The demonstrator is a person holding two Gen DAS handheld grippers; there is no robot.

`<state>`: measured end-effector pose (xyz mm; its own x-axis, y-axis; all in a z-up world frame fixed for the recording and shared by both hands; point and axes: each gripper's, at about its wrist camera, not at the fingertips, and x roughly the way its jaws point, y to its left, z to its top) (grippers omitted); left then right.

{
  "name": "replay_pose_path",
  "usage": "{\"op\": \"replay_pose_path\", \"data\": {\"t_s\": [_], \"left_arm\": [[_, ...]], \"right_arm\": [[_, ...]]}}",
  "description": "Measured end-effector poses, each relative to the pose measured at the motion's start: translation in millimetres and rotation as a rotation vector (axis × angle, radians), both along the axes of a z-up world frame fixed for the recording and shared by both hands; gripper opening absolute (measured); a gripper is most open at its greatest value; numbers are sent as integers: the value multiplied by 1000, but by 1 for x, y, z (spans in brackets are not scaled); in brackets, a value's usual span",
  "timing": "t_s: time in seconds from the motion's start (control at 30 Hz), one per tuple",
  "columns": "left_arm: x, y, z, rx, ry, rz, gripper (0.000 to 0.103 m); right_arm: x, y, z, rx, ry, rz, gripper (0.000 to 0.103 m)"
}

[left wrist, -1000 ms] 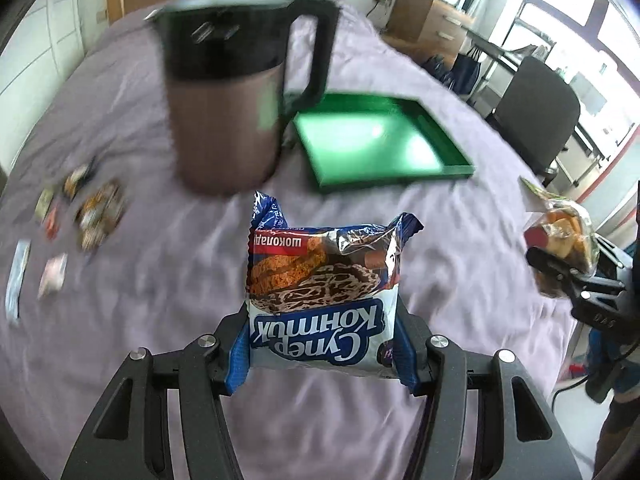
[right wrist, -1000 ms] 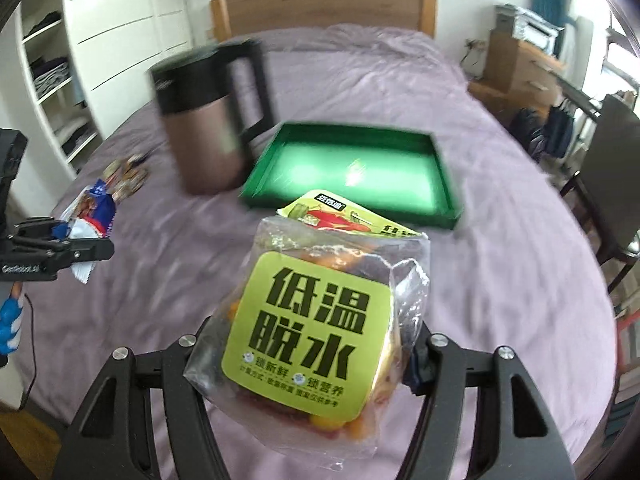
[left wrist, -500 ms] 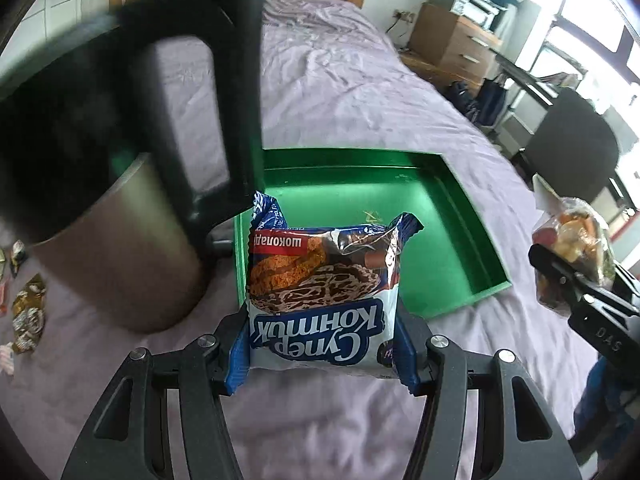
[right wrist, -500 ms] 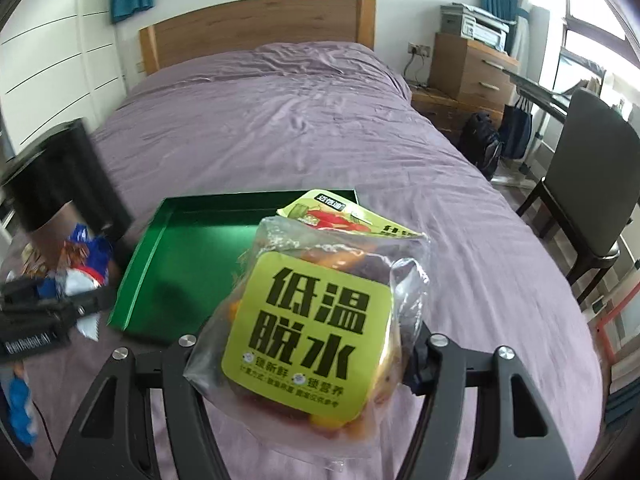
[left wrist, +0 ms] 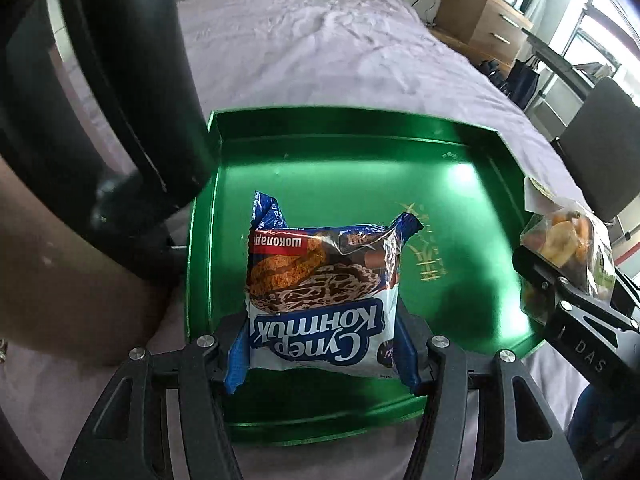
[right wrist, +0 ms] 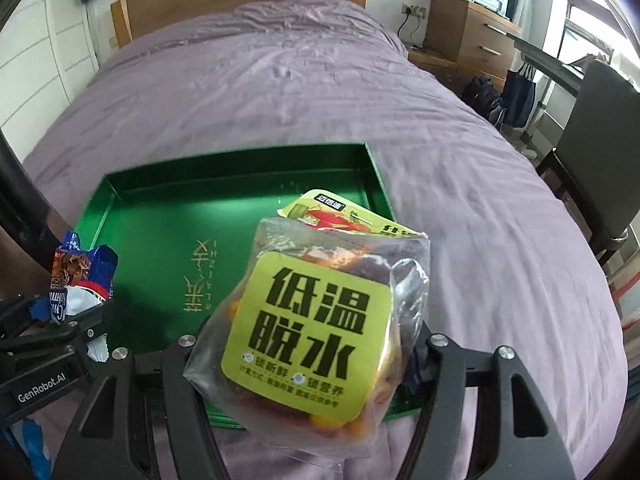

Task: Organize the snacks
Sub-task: 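Open both tools to drop the cookie pack and fruit bag into the tray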

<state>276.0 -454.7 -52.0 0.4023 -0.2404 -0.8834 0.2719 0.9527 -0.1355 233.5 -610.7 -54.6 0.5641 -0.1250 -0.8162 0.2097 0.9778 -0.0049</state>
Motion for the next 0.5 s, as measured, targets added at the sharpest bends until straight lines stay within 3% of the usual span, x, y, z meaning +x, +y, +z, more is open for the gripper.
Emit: {"op": "replay_pose_path", "data": {"t_s": [0.13,0.23,0.3,0.37,0.5], "left_arm": [[3,2,-8,-12,16,9,56],[2,0,-7,-6,-4,13,64],[0,2,-2,-18,-23,17,69],[2,4,2,-33,-30,22,75],[-4,12,14,-53,-37,22,75]], "right_arm": [[4,-1,-9,-14,30,-2,35],[3,-5,-14,-1,39,-15,43],[4,-6,-12,5,32,-14,80],[2,-5,-7,3,22,-8,83],[-13,-4,17,-10,-23,-11,86]]}}
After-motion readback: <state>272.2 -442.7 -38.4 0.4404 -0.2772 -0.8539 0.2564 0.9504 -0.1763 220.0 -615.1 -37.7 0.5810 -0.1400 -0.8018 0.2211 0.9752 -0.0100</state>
